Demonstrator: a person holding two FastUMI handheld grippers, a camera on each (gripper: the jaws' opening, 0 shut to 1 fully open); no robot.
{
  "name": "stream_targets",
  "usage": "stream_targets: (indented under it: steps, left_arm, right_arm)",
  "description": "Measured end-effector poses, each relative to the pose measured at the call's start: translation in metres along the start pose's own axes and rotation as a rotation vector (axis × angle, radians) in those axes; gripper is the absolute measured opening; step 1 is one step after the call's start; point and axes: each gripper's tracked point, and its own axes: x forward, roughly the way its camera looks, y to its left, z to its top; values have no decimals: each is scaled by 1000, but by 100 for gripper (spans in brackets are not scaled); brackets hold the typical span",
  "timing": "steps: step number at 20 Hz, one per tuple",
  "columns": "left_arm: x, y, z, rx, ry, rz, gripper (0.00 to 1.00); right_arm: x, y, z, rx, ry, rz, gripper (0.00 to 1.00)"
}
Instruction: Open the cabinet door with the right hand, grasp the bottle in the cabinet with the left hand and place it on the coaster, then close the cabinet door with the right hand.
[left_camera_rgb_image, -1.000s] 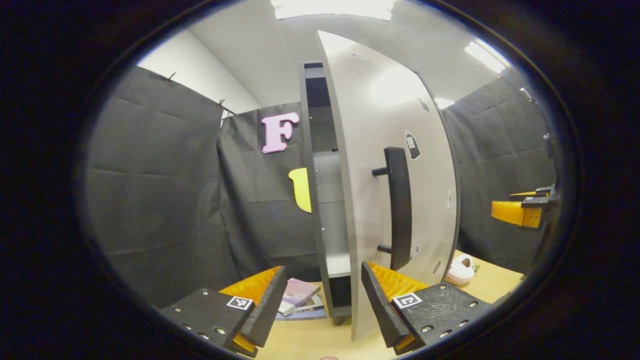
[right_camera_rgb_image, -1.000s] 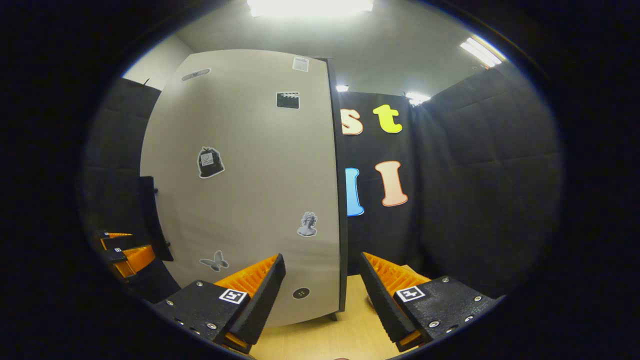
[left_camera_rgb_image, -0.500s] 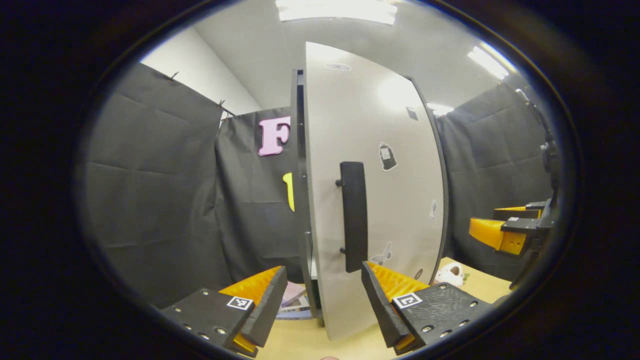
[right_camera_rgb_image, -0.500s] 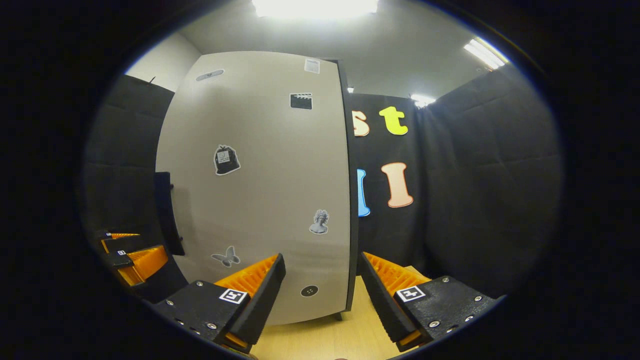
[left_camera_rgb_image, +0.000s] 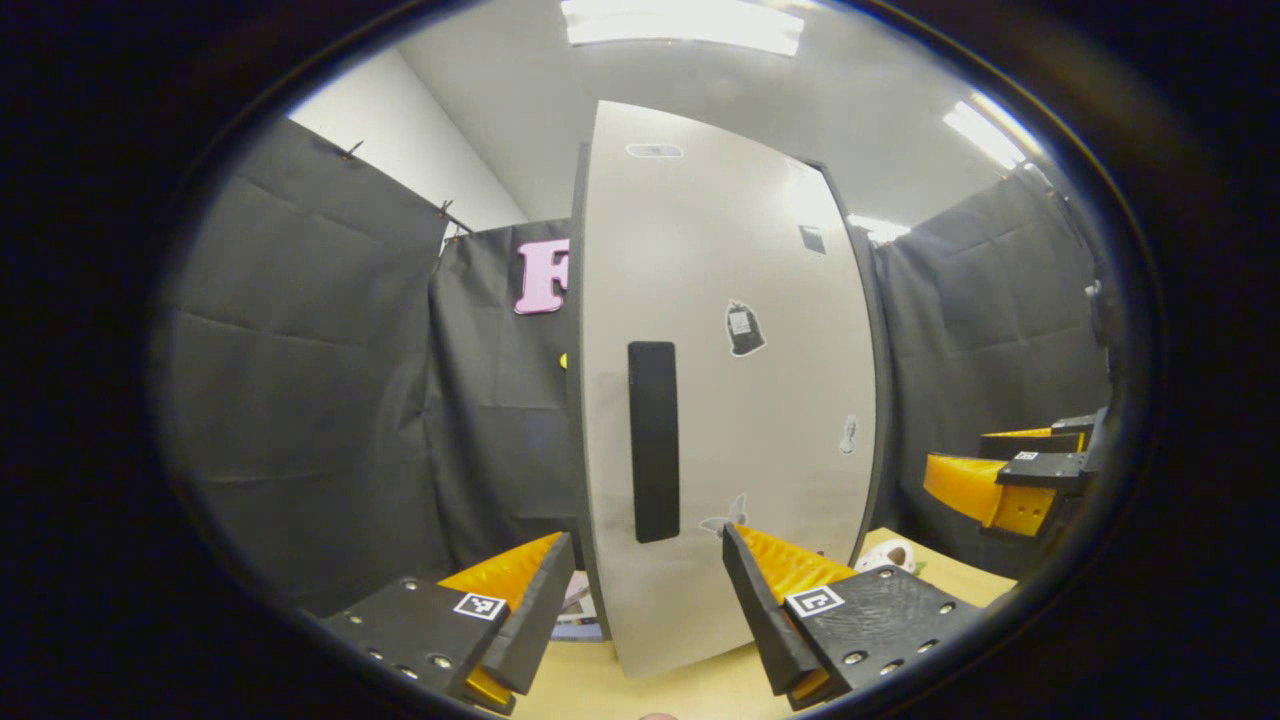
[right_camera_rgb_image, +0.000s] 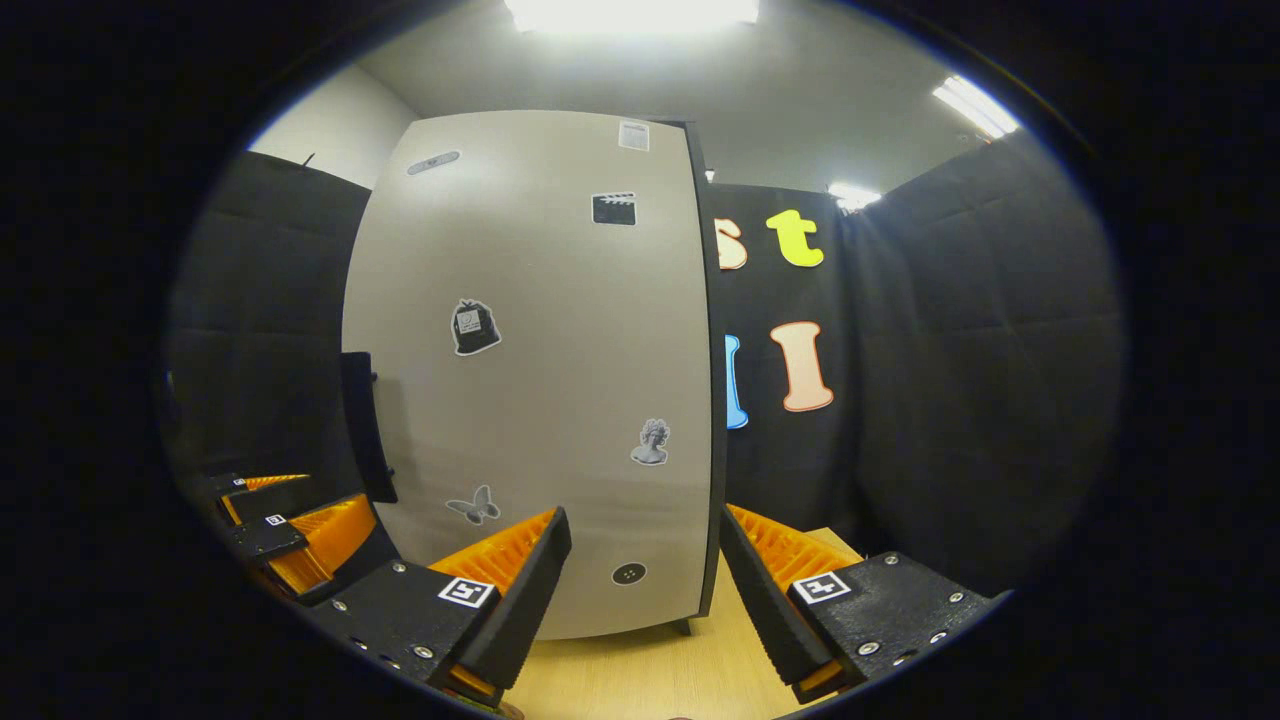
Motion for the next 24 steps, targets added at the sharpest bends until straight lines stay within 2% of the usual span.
stream_targets:
  steps: [1, 2, 7, 8, 12, 13, 14, 17, 18, 20, 21, 22, 24]
  left_arm:
    - [-1, -2, 2, 9, 0, -1, 90]
    - [-2, -5, 3, 14, -2, -3, 85]
    - [-8, -7, -3, 12, 13, -6, 81]
    - [-9, -6, -6, 7, 17, -3, 85]
    - [-11, -4, -10, -2, 33, 4, 86]
    - [-11, -3, -9, 1, 33, 7, 81]
    - [-11, -3, -10, 2, 32, 8, 85]
    - [-12, -3, -11, 0, 35, 9, 85]
    - [-11, -3, -10, -2, 34, 11, 89]
    - [-11, -4, -7, -6, 27, 4, 90]
    - [-11, -4, -7, 1, 26, 6, 90]
    - [-12, -4, -7, 6, 25, 4, 86]
    - [-12, -5, -7, 5, 25, -1, 86]
  right_arm:
    - [-2, -1, -2, -2, 3, -2, 93]
    - [-4, -1, -4, -3, 5, -4, 93]
    - [-12, -9, -14, 16, 33, -17, 93]
    - [-14, -11, -14, 25, 34, -21, 93]
    - [-15, -13, -13, 25, 31, -25, 93]
    - [-16, -11, -13, 23, 30, -24, 93]
    - [-17, -11, -13, 20, 29, -23, 93]
    - [-16, -15, -10, 23, 26, -25, 93]
    - [-16, -16, -9, 27, 25, -26, 93]
    - [-17, -18, -9, 33, 27, -29, 93]
    - [-17, -18, -11, 37, 28, -27, 93]
    - [-17, -19, -11, 42, 29, -28, 93]
    - [-19, -19, -11, 45, 30, -28, 93]
